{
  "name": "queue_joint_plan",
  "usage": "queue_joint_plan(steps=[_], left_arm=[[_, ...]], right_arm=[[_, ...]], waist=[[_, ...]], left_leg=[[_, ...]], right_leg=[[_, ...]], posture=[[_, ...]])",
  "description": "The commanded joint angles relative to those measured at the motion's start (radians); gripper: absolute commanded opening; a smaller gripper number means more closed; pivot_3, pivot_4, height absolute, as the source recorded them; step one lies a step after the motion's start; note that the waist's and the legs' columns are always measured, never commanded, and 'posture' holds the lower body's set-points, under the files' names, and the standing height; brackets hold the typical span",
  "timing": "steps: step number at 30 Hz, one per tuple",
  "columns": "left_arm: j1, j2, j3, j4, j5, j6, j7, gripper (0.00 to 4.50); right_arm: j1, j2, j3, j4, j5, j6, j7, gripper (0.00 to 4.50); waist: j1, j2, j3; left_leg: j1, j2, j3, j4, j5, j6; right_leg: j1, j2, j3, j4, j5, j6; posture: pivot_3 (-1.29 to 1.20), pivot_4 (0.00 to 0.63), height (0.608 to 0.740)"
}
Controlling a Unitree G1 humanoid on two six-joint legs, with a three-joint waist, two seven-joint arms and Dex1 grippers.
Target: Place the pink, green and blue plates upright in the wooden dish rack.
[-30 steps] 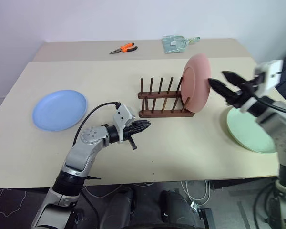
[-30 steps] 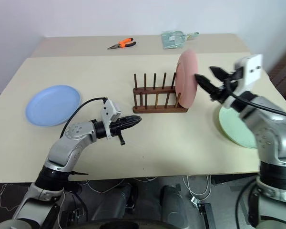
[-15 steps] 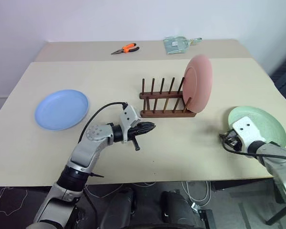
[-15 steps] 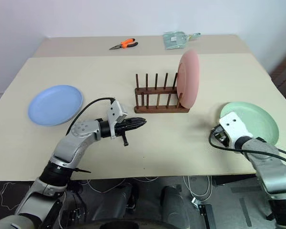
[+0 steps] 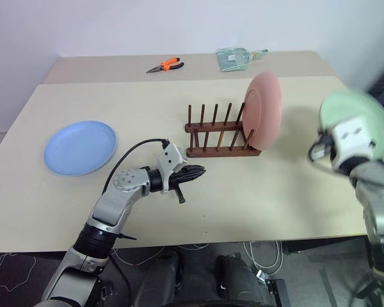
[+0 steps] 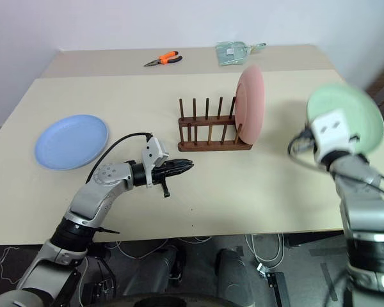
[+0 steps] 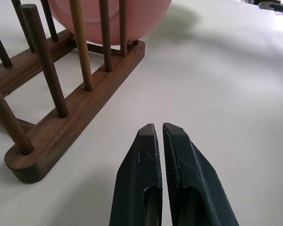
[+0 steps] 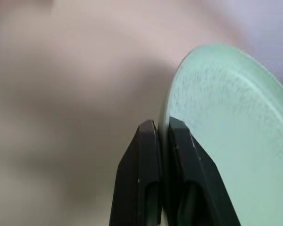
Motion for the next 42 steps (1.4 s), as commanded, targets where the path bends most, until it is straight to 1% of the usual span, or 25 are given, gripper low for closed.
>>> queue_joint_plan(steps=[1, 2, 4, 5, 7, 8, 9, 11, 13, 17, 22, 30, 31, 32, 33, 34, 35, 36, 37, 39, 41, 42], left_arm=[[0.002, 0.001, 0.022, -0.030, -0.002, -0.028, 0.008, 0.25], [0.003, 0.000, 0.030, -0.027, -0.001, -0.038, 0.013, 0.25], [0.002, 0.005, 0.057, -0.008, -0.003, -0.058, 0.023, 0.25], [0.001, 0.009, 0.071, 0.004, -0.002, -0.068, 0.027, 0.25], [-0.001, 0.029, 0.111, 0.043, -0.004, -0.087, 0.029, 0.25], [-0.001, 0.041, 0.127, 0.060, -0.003, -0.102, 0.027, 0.25], [0.000, 0.054, 0.143, 0.079, -0.002, -0.123, 0.023, 0.25], [-0.001, 0.071, 0.165, 0.108, -0.003, -0.146, 0.016, 0.25], [-0.002, 0.087, 0.179, 0.126, -0.001, -0.161, 0.011, 0.25], [0.002, 0.100, 0.183, 0.132, 0.003, -0.173, 0.011, 0.25], [0.030, 0.095, 0.172, 0.089, 0.005, -0.165, 0.025, 0.25], [0.055, 0.087, 0.161, 0.049, -0.008, -0.128, 0.021, 0.25], [0.054, 0.084, 0.162, 0.048, -0.019, -0.113, 0.016, 0.25], [0.053, 0.082, 0.165, 0.046, -0.028, -0.103, 0.012, 0.49], [0.053, 0.080, 0.169, 0.044, -0.035, -0.093, 0.011, 0.74], [0.052, 0.081, 0.172, 0.043, -0.038, -0.088, 0.012, 1.02], [0.052, 0.081, 0.176, 0.041, -0.037, -0.086, 0.016, 1.42], [0.052, 0.083, 0.179, 0.040, -0.034, -0.086, 0.021, 2.00], [0.053, 0.086, 0.185, 0.040, -0.031, -0.088, 0.028, 2.40], [0.053, 0.094, 0.214, 0.046, -0.021, -0.106, 0.055, 3.43], [0.046, 0.095, 0.252, 0.057, -0.029, -0.105, 0.086, 4.38], [0.038, 0.095, 0.289, 0.063, -0.048, -0.089, 0.107, 4.38]], right_arm=[[-0.158, 0.064, -0.148, -0.188, 0.333, 0.069, -0.018, 0.05], [-0.194, 0.080, -0.168, -0.225, 0.456, 0.114, -0.021, 0.05], [-0.239, 0.094, -0.195, -0.293, 0.760, 0.203, -0.053, 0.05], [-0.248, 0.092, -0.195, -0.314, 0.873, 0.229, -0.072, 0.05], [-0.263, 0.131, -0.148, -0.345, 1.109, 0.239, -0.163, 0.05], [-0.265, 0.161, -0.114, -0.354, 1.194, 0.234, -0.216, 0.05], [-0.259, 0.199, -0.068, -0.362, 1.232, 0.231, -0.259, 0.05], [-0.243, 0.251, 0.008, -0.364, 1.251, 0.232, -0.322, 0.05], [-0.231, 0.304, 0.080, -0.331, 1.230, 0.232, -0.366, 0.05], [-0.228, 0.356, 0.146, -0.242, 1.180, 0.225, -0.394, 0.05], [-0.240, 0.391, 0.168, -0.135, 1.127, 0.217, -0.391, 0.05], [-0.286, 0.402, 0.160, 0.000, 1.044, 0.237, -0.362, 0.05], [-0.296, 0.400, 0.162, 0.010, 1.026, 0.238, -0.353, 0.69], [-0.307, 0.399, 0.165, 0.015, 1.007, 0.235, -0.345, 1.00], [-0.319, 0.394, 0.170, 0.015, 0.980, 0.231, -0.336, 1.45], [-0.330, 0.372, 0.191, 0.005, 0.923, 0.225, -0.314, 1.94], [-0.338, 0.349, 0.213, -0.010, 0.862, 0.218, -0.287, 2.39], [-0.344, 0.324, 0.238, -0.027, 0.804, 0.211, -0.261, 2.93], [-0.350, 0.294, 0.265, -0.045, 0.742, 0.202, -0.232, 2.95], [-0.365, 0.225, 0.308, -0.082, 0.625, 0.178, -0.168, 2.95], [-0.375, 0.182, 0.325, -0.099, 0.546, 0.158, -0.123, 2.95], [-0.382, 0.154, 0.332, -0.104, 0.498, 0.148, -0.107, 2.95]], waist=[[0.005, -0.001, 0.000], [0.010, -0.002, 0.000], [0.013, -0.002, 0.000], [0.012, -0.002, 0.000], [0.007, -0.002, 0.000], [0.002, -0.002, 0.000], [-0.006, -0.002, 0.000], [-0.019, -0.002, 0.000], [-0.022, -0.002, 0.000], [-0.019, -0.002, 0.000], [-0.020, -0.002, 0.000], [-0.024, -0.002, 0.000], [-0.024, -0.002, 0.000], [-0.025, -0.002, 0.000], [-0.025, -0.002, 0.000], [-0.024, -0.001, 0.000], [-0.025, -0.001, 0.000], [-0.025, -0.001, 0.000], [-0.024, -0.001, 0.000], [-0.023, -0.001, 0.000], [-0.023, -0.001, 0.000], [-0.023, -0.001, 0.000]], left_leg=[[0.000, 0.001, -0.001, 0.000, 0.000, 0.000], [0.000, 0.001, -0.001, -0.001, 0.000, 0.000], [0.000, 0.001, -0.003, -0.001, 0.000, 0.000], [0.000, 0.001, -0.004, -0.001, -0.001, 0.000], [0.000, 0.000, -0.003, -0.001, -0.001, 0.000], [0.000, 0.000, -0.003, -0.001, -0.001, 0.000], [0.000, 0.000, -0.003, -0.001, -0.001, 0.000], [0.000, 0.000, -0.003, -0.001, -0.001, 0.000], [0.000, 0.000, -0.003, -0.001, -0.001, 0.000], [0.000, 0.000, -0.002, -0.001, -0.001, 0.000], [-0.001, 0.000, -0.002, -0.001, -0.001, 0.000], [-0.001, 0.000, -0.001, -0.002, -0.001, 0.000], [-0.001, 0.000, -0.001, -0.002, -0.001, 0.000], [-0.001, 0.000, -0.001, -0.002, -0.001, 0.000], [-0.001, 0.000, -0.001, -0.002, -0.001, 0.000], [-0.001, 0.000, -0.001, -0.002, -0.001, 0.000], [-0.001, 0.000, -0.001, -0.002, -0.001, 0.000], [-0.001, 0.000, -0.001, -0.002, -0.001, 0.000], [-0.001, 0.000, -0.001, -0.002, -0.001, 0.000], [-0.001, 0.000, -0.001, -0.002, -0.001, 0.000], [-0.002, 0.000, -0.001, -0.002, -0.001, 0.000], [-0.002, 0.000, -0.001, -0.002, -0.001, 0.000]], right_leg=[[0.000, 0.000, 0.000, 0.000, 0.001, 0.001], [0.000, 0.000, -0.001, 0.000, 0.001, 0.001], [0.001, 0.000, -0.002, 0.000, 0.001, 0.001], [0.001, -0.001, -0.002, -0.001, 0.000, 0.000], [0.001, -0.002, -0.001, -0.001, 0.000, -0.001], [0.001, -0.002, -0.001, -0.001, 0.000, -0.001], [0.001, -0.002, -0.001, -0.001, 0.000, -0.002], [0.000, -0.002, -0.001, 0.000, 0.000, -0.002], [-0.001, -0.002, -0.001, 0.001, 0.000, -0.002], [-0.002, -0.002, -0.001, 0.001, 0.000, -0.002], [-0.003, -0.002, -0.001, 0.002, 0.000, -0.001], [-0.004, -0.002, 0.000, 0.004, 0.000, -0.001], [-0.004, -0.002, 0.000, 0.004, 0.000, -0.001], [-0.004, -0.002, 0.000, 0.004, 0.000, -0.001], [-0.004, -0.002, 0.000, 0.004, 0.000, -0.001], [-0.004, -0.002, 0.000, 0.004, 0.001, -0.001], [-0.005, -0.002, 0.000, 0.004, 0.001, -0.001], [-0.005, -0.002, 0.000, 0.004, 0.001, -0.001], [-0.005, -0.002, 0.000, 0.004, 0.001, -0.001], [-0.006, -0.002, 0.000, 0.004, 0.000, -0.001], [-0.006, -0.002, 0.000, 0.004, 0.000, -0.001], [-0.006, -0.002, 0.000, 0.004, 0.000, -0.001]], posture=[[0.00, 0.150, 0.719], [0.00, 0.150, 0.719], [0.00, 0.150, 0.719], [0.00, 0.150, 0.719], [0.00, 0.150, 0.719], [0.00, 0.150, 0.719], [0.00, 0.150, 0.719], [0.00, 0.150, 0.719], [0.00, 0.150, 0.719], [0.00, 0.150, 0.719], [0.00, 0.150, 0.719], [0.00, 0.150, 0.719], [0.00, 0.150, 0.719], [0.00, 0.150, 0.719], [0.00, 0.150, 0.719], [0.00, 0.150, 0.719], [0.00, 0.150, 0.719], [0.00, 0.150, 0.719], [0.00, 0.150, 0.719], [0.00, 0.150, 0.719], [0.00, 0.150, 0.719], [0.00, 0.150, 0.719]])
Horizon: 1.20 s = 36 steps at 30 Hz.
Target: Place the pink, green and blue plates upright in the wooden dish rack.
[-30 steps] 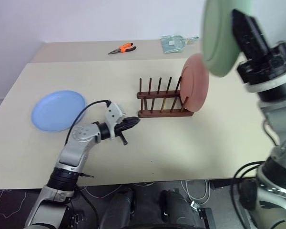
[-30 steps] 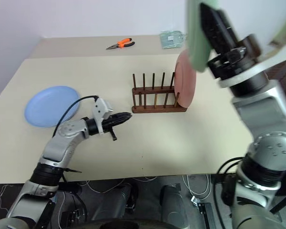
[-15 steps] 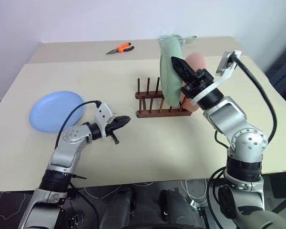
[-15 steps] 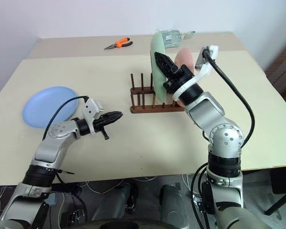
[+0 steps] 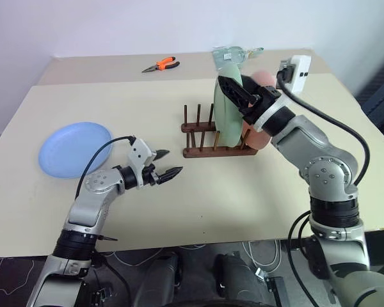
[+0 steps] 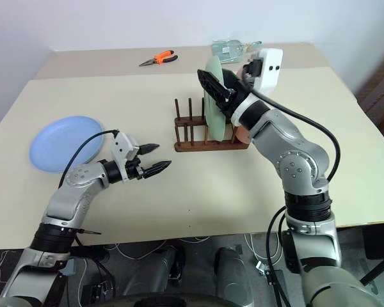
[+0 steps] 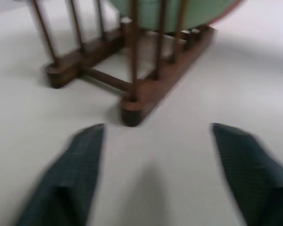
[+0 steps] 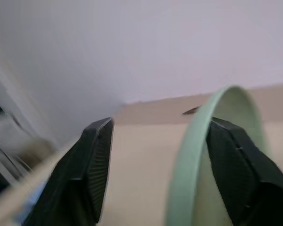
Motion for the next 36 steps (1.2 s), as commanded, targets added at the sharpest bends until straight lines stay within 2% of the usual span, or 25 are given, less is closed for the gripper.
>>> queue_joint_plan(steps=[1, 3, 6, 11, 14, 15, 16, 20, 23, 29, 31, 36], left_arm=[[-0.025, 0.012, 0.119, -0.008, -0.045, 0.011, 0.063, 4.38], [-0.033, 0.023, 0.167, -0.001, -0.053, 0.019, 0.093, 4.38], [-0.027, 0.043, 0.193, 0.000, -0.059, 0.029, 0.100, 4.38], [-0.005, 0.048, 0.185, -0.015, -0.025, 0.004, 0.125, 4.38], [-0.009, 0.044, 0.241, -0.007, -0.048, 0.025, 0.176, 4.46], [-0.012, 0.047, 0.256, 0.000, -0.048, 0.033, 0.197, 4.50], [-0.014, 0.049, 0.264, 0.004, -0.046, 0.036, 0.210, 4.50], [-0.042, 0.063, 0.356, 0.058, -0.004, 0.042, 0.363, 4.50], [-0.062, 0.079, 0.420, 0.100, 0.032, 0.061, 0.496, 4.50], [-0.079, 0.094, 0.650, 0.160, 0.017, 0.242, 0.798, 4.50], [-0.068, 0.075, 0.718, 0.147, -0.041, 0.342, 0.831, 4.50], [-0.040, 0.009, 0.767, 0.071, -0.165, 0.516, 0.820, 4.50]], right_arm=[[-0.043, -0.067, 0.006, -0.066, -0.139, -0.045, 0.069, 2.95], [-0.047, -0.114, 0.016, -0.060, -0.229, -0.066, 0.097, 2.95], [-0.051, -0.078, -0.044, -0.031, -0.167, -0.022, 0.108, 2.95], [-0.022, -0.078, 0.026, -0.029, -0.296, -0.073, 0.180, 2.95], [-0.037, -0.082, 0.032, -0.021, -0.350, -0.111, 0.224, 3.79], [-0.043, -0.093, 0.045, -0.023, -0.379, -0.131, 0.248, 4.24], [-0.046, -0.099, 0.054, -0.023, -0.402, -0.144, 0.267, 4.43], [-0.034, -0.139, 0.177, -0.082, -0.536, -0.209, 0.376, 4.43], [-0.016, -0.141, 0.232, -0.071, -0.627, -0.254, 0.403, 4.43], [0.005, -0.092, 0.291, -0.037, -0.714, -0.315, 0.443, 4.43], [0.009, -0.068, 0.303, -0.032, -0.727, -0.324, 0.455, 4.43], [0.023, -0.028, 0.311, -0.029, -0.750, -0.335, 0.482, 4.43]], waist=[[0.000, 0.000, 0.000], [0.000, 0.000, 0.000], [0.001, 0.000, 0.000], [0.005, -0.001, 0.000], [0.005, -0.001, 0.000], [0.005, -0.001, 0.000], [0.005, -0.001, 0.000], [0.002, -0.001, 0.000], [0.001, -0.001, 0.000], [0.003, -0.002, 0.001], [0.003, -0.003, 0.000], [0.009, -0.007, -0.001]], left_leg=[[0.000, 0.000, 0.000, 0.000, 0.000, 0.000], [0.000, 0.000, 0.000, 0.000, 0.000, 0.000], [0.000, 0.000, 0.000, 0.000, 0.000, 0.000], [0.000, 0.000, 0.000, 0.000, 0.000, 0.000], [0.000, 0.000, 0.000, 0.000, 0.000, 0.000], [0.000, 0.000, 0.000, 0.000, 0.000, 0.000], [0.000, 0.000, 0.000, 0.000, 0.000, 0.000], [0.000, 0.000, 0.000, 0.000, 0.000, -0.001], [0.000, 0.000, 0.000, 0.000, 0.000, -0.001], [0.000, 0.000, 0.000, 0.000, 0.000, -0.002], [0.000, 0.000, 0.000, 0.000, 0.000, -0.003], [0.001, 0.000, -0.002, 0.002, -0.002, -0.006]], right_leg=[[0.000, 0.000, 0.000, 0.000, 0.000, 0.000], [0.000, 0.000, 0.000, 0.000, 0.000, 0.000], [0.000, 0.000, 0.000, 0.000, 0.000, 0.000], [0.001, 0.000, 0.000, -0.001, 0.000, 0.001], [0.000, 0.000, 0.000, -0.001, 0.000, 0.000], [0.000, 0.000, 0.000, -0.001, 0.000, 0.000], [0.000, 0.000, 0.000, -0.001, 0.000, 0.000], [0.000, 0.000, 0.000, 0.000, 0.001, 0.002], [-0.001, 0.001, 0.000, 0.000, 0.001, 0.002], [-0.002, 0.002, 0.000, 0.000, 0.002, 0.003], [-0.002, 0.002, -0.001, 0.001, 0.002, 0.003], [-0.002, 0.002, -0.001, 0.001, 0.002, 0.004]], posture=[[0.00, 0.150, 0.719], [0.00, 0.150, 0.719], [0.00, 0.150, 0.719], [0.00, 0.150, 0.719], [0.00, 0.150, 0.719], [0.00, 0.150, 0.719], [0.00, 0.150, 0.719], [0.00, 0.150, 0.719], [0.00, 0.150, 0.719], [0.00, 0.150, 0.719], [0.00, 0.150, 0.719], [0.00, 0.150, 0.719]])
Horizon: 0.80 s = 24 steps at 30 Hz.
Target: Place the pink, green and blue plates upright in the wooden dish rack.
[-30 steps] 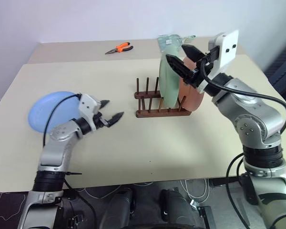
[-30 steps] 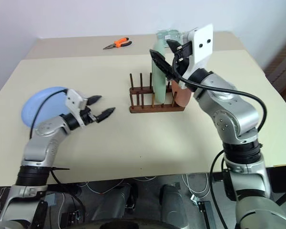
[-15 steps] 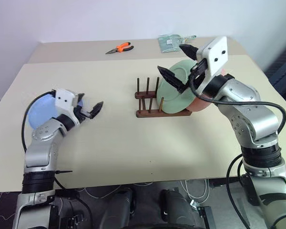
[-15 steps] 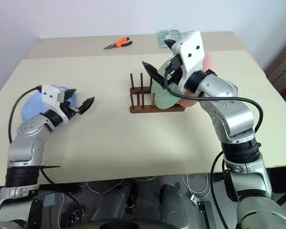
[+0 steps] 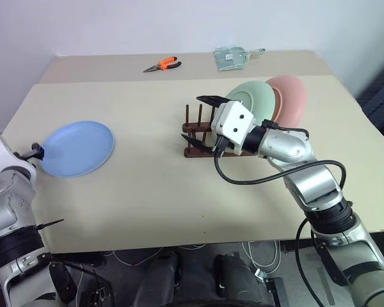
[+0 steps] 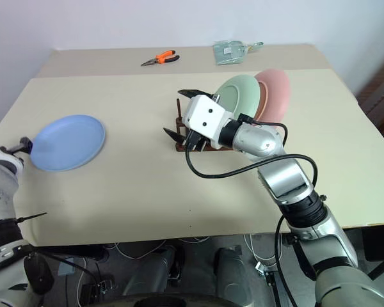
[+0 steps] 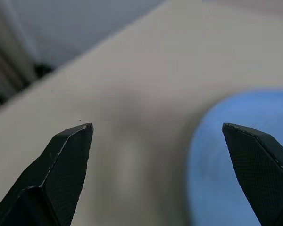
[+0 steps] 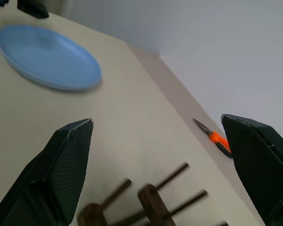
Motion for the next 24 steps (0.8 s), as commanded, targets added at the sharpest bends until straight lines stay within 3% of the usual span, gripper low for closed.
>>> queue_joint_plan(steps=[1, 2, 5, 12, 16, 22, 24], left_arm=[[0.005, -0.042, 0.040, -0.090, -0.103, 0.111, -0.001, 4.50], [0.002, -0.057, 0.061, -0.092, -0.130, 0.143, 0.009, 4.50], [-0.021, -0.108, 0.122, -0.094, -0.212, 0.201, 0.042, 3.64], [-0.091, -0.121, 0.112, -0.094, -0.275, 0.173, 0.037, 0.12], [-0.174, -0.110, -0.001, -0.206, -0.311, 0.079, -0.091, 0.05], [-0.312, -0.094, -0.196, -0.311, -0.321, 0.109, -0.155, 0.05], [-0.360, -0.089, -0.267, -0.336, -0.319, 0.129, -0.170, 0.00]], right_arm=[[0.003, 0.024, -0.005, -0.012, -0.019, -0.025, 0.018, 4.43], [0.004, 0.030, -0.005, -0.012, -0.022, -0.025, 0.022, 4.43], [0.008, 0.042, -0.008, -0.013, -0.036, -0.026, 0.030, 4.50], [0.029, 0.041, -0.012, -0.022, -0.067, -0.023, 0.047, 4.50], [0.038, 0.032, -0.012, -0.027, -0.090, -0.030, 0.061, 4.50], [0.006, 0.043, 0.017, 0.019, -0.201, -0.133, 0.044, 4.50], [-0.032, 0.047, 0.040, 0.069, -0.279, -0.180, 0.014, 3.94]], waist=[[-0.001, -0.003, -0.001], [-0.003, -0.004, -0.001], [-0.004, -0.005, -0.002], [-0.003, -0.006, -0.002], [-0.002, -0.009, 0.000], [-0.008, -0.009, 0.000], [-0.018, -0.009, 0.000]], left_leg=[[0.000, 0.000, 0.000, 0.000, 0.000, 0.000], [0.000, 0.000, 0.000, 0.000, 0.000, 0.000], [0.002, 0.000, 0.000, -0.001, 0.000, -0.002], [0.002, 0.000, -0.001, 0.000, 0.000, -0.004], [0.002, 0.000, -0.001, 0.000, 0.000, -0.005], [0.002, 0.000, 0.000, -0.001, 0.000, -0.005], [0.002, 0.000, 0.000, -0.002, 0.001, -0.006]], right_leg=[[0.000, 0.000, 0.000, 0.000, 0.000, 0.000], [0.000, 0.000, 0.000, 0.000, 0.000, 0.000], [0.000, 0.000, 0.000, 0.001, 0.000, 0.000], [0.000, 0.001, 0.000, 0.004, 0.000, 0.000], [0.001, 0.001, 0.000, 0.004, 0.000, 0.000], [0.002, 0.001, 0.000, 0.004, 0.000, 0.000], [0.001, 0.001, 0.001, 0.005, 0.000, 0.000]], posture=[[0.00, 0.150, 0.719], [0.00, 0.150, 0.719], [0.00, 0.150, 0.719], [0.00, 0.150, 0.719], [0.00, 0.150, 0.719], [0.00, 0.150, 0.719], [0.00, 0.150, 0.719]])
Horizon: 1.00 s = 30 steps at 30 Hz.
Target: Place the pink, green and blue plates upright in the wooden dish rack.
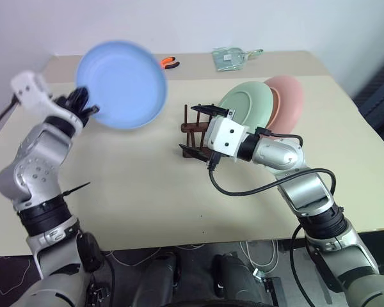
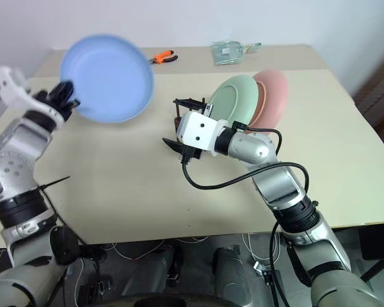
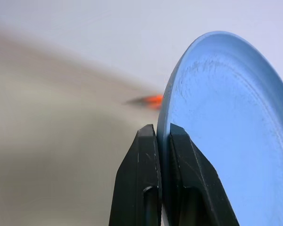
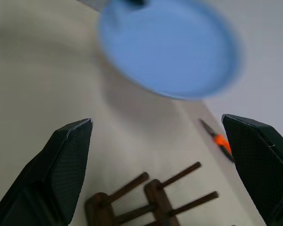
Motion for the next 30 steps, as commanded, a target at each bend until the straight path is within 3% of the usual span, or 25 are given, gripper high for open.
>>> queue_joint_plan(steps=[1, 4, 11, 14, 17, 30], left_arm=[[-0.059, 0.021, -0.107, -0.065, -0.001, 0.021, -0.029, 0.00], [-0.096, 0.014, -0.166, -0.078, 0.004, 0.046, -0.016, 0.00], [-0.127, -0.030, -0.160, -0.081, -0.033, 0.063, 0.021, 0.00], [-0.119, -0.025, -0.174, -0.072, -0.014, 0.058, 0.016, 0.00], [-0.114, -0.019, -0.186, -0.062, 0.002, 0.049, 0.005, 0.00], [-0.128, -0.032, -0.197, -0.030, 0.018, 0.022, -0.014, 0.00]], right_arm=[[-0.084, 0.011, 0.024, 0.066, -0.131, -0.096, -0.062, 3.60], [-0.131, 0.013, 0.051, 0.142, -0.233, -0.167, -0.110, 2.15], [-0.139, 0.023, 0.066, 0.211, -0.317, -0.242, -0.123, 2.15], [-0.131, 0.032, 0.051, 0.201, -0.297, -0.235, -0.097, 3.00], [-0.128, 0.030, 0.041, 0.182, -0.297, -0.245, -0.090, 4.44], [-0.096, 0.029, 0.035, 0.136, -0.317, -0.266, -0.026, 4.44]], waist=[[-0.009, 0.000, 0.000], [-0.014, 0.000, 0.000], [-0.013, 0.000, 0.000], [-0.013, 0.000, 0.000], [-0.013, 0.000, 0.000], [-0.013, 0.000, 0.000]], left_leg=[[0.000, 0.000, 0.000, 0.000, 0.000, -0.001], [0.000, 0.000, 0.000, 0.000, 0.004, -0.007], [0.000, 0.000, 0.000, -0.001, 0.006, -0.006], [0.000, 0.000, 0.000, -0.001, 0.006, -0.006], [0.000, 0.000, 0.000, -0.001, 0.006, -0.006], [0.000, 0.000, 0.000, 0.000, 0.006, -0.006]], right_leg=[[-0.001, 0.000, 0.000, 0.001, 0.000, 0.000], [-0.001, 0.001, 0.000, 0.003, 0.000, 0.000], [-0.002, 0.002, 0.000, 0.003, 0.000, -0.001], [-0.002, 0.002, 0.000, 0.003, 0.000, -0.001], [-0.002, 0.002, 0.000, 0.003, 0.000, -0.001], [-0.001, 0.002, 0.000, 0.003, 0.000, -0.001]], posture=[[0.00, 0.150, 0.719], [0.00, 0.150, 0.719], [0.00, 0.150, 0.719], [0.00, 0.150, 0.719], [0.00, 0.150, 0.719], [0.00, 0.150, 0.719]])
